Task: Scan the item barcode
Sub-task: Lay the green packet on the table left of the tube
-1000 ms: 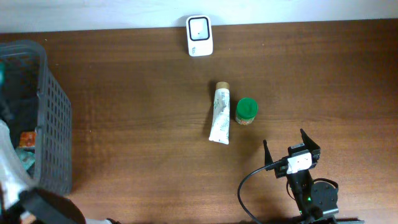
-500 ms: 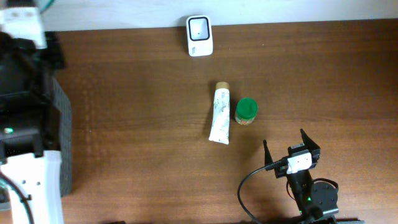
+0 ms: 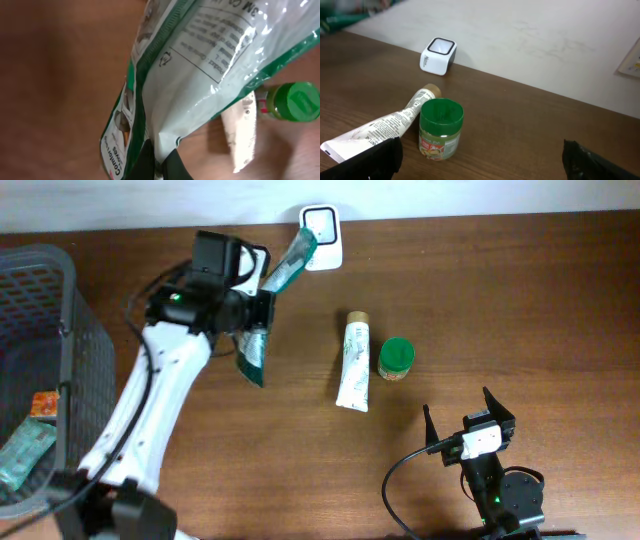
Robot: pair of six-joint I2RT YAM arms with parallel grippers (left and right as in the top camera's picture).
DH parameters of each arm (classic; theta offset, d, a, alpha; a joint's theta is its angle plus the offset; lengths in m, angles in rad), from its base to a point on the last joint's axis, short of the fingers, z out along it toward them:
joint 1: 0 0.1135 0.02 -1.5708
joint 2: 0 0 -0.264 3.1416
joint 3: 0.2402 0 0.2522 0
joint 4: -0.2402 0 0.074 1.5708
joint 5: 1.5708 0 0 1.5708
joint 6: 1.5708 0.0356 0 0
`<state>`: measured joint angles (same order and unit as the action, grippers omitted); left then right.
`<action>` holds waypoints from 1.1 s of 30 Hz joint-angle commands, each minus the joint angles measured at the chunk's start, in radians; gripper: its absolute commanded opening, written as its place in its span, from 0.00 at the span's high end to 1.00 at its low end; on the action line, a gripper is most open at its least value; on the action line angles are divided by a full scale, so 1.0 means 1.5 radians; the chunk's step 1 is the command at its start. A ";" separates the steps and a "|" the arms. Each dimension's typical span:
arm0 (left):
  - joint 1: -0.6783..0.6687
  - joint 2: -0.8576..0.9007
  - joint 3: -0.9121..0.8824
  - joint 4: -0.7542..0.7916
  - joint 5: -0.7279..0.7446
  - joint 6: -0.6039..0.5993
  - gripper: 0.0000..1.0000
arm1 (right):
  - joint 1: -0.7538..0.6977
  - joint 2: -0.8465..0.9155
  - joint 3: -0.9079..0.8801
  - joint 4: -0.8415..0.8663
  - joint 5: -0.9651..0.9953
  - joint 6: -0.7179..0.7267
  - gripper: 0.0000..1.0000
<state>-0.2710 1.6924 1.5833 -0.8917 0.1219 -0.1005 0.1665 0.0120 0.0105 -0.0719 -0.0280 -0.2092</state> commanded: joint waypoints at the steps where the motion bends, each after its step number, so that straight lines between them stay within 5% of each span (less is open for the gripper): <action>1: -0.024 0.047 0.003 -0.007 0.014 -0.180 1.00 | 0.004 -0.004 -0.003 -0.002 -0.007 0.007 0.02; 4: -0.042 0.077 0.003 -0.011 0.011 -0.277 1.00 | 0.004 -0.004 -0.003 -0.002 -0.007 0.007 0.02; 12: -0.085 0.146 0.002 -0.012 -0.011 -0.345 0.99 | 0.004 -0.004 -0.003 -0.002 -0.007 0.008 0.02; 14: -0.087 0.150 0.002 -0.012 -0.011 -0.344 0.49 | 0.004 -0.004 -0.003 -0.002 -0.007 0.007 0.02; 15: -0.087 0.150 0.002 -0.007 -0.011 -0.342 0.06 | 0.004 -0.004 -0.003 -0.002 -0.007 0.007 0.02; 16: -0.087 0.150 0.002 -0.004 -0.009 -0.342 0.01 | 0.004 -0.004 -0.003 -0.002 -0.007 0.007 0.02; 23: -0.027 0.124 0.137 -0.031 0.045 -0.196 0.01 | 0.004 -0.004 -0.003 -0.002 -0.007 0.007 0.02; 33: 0.138 -0.020 0.275 -0.135 -0.066 -0.034 0.01 | 0.004 -0.004 -0.003 -0.002 -0.007 0.007 0.02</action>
<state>-0.1387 1.7508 1.9766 -1.0920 0.0872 -0.2508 0.1665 0.0120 0.0105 -0.0719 -0.0280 -0.2092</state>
